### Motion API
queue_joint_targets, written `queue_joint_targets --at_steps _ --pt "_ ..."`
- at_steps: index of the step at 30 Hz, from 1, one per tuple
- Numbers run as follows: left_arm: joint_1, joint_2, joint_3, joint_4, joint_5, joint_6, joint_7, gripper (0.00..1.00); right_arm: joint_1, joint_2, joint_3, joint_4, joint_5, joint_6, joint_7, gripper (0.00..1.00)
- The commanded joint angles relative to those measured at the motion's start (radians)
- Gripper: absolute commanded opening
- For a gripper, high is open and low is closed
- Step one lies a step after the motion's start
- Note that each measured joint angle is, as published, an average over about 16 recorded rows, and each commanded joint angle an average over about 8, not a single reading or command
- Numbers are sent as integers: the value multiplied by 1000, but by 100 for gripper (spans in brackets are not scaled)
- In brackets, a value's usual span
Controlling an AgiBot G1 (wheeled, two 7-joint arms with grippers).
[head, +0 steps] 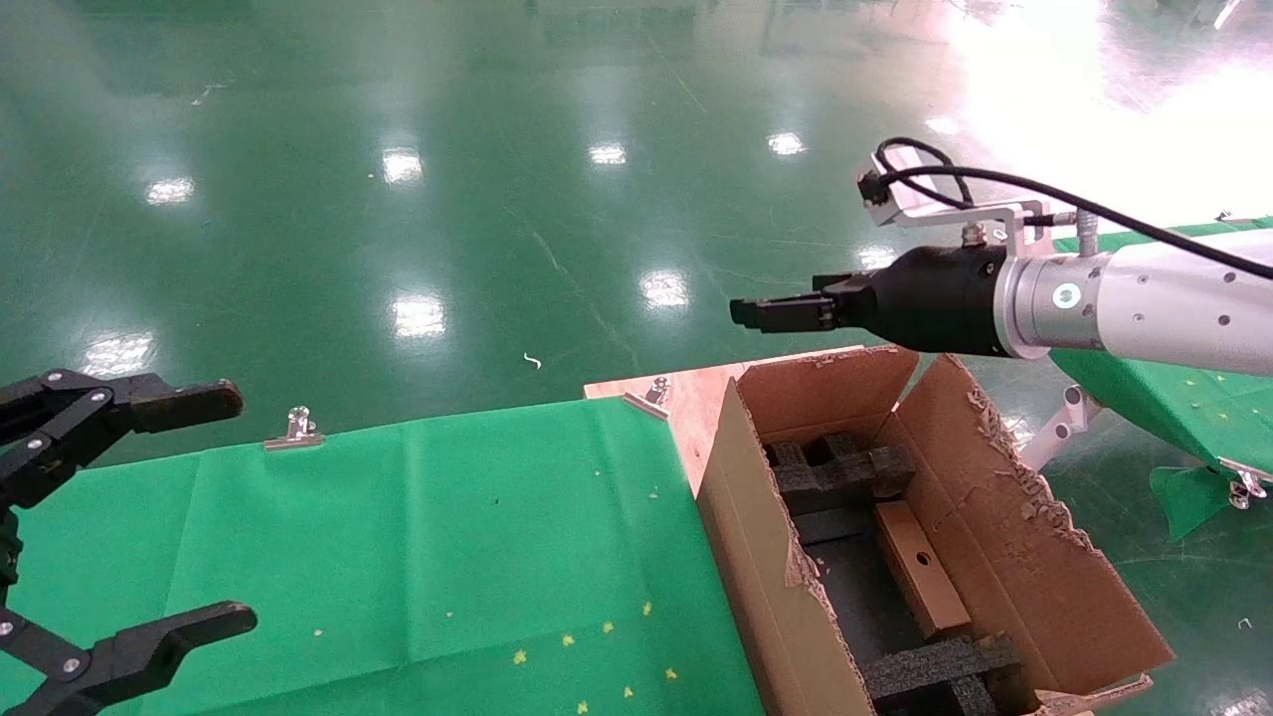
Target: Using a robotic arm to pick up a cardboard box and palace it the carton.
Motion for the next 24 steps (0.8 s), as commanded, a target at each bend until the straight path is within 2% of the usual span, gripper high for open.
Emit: queue_joint_targets --at_steps 1,5,9,24 --pt "0 0 0 0 0 0 0 100 0 0 1 0 3 -2 1 100" --pt "0 0 0 0 0 0 0 100 -6 -2 -2 -7 -6 -3 4 100" --pt "0 0 0 0 0 0 0 100 -33 -7 35 -11 1 -26 -22 100" --pt "0 0 0 0 0 0 0 100 -273 -46 408 -25 114 -261 -290 100"
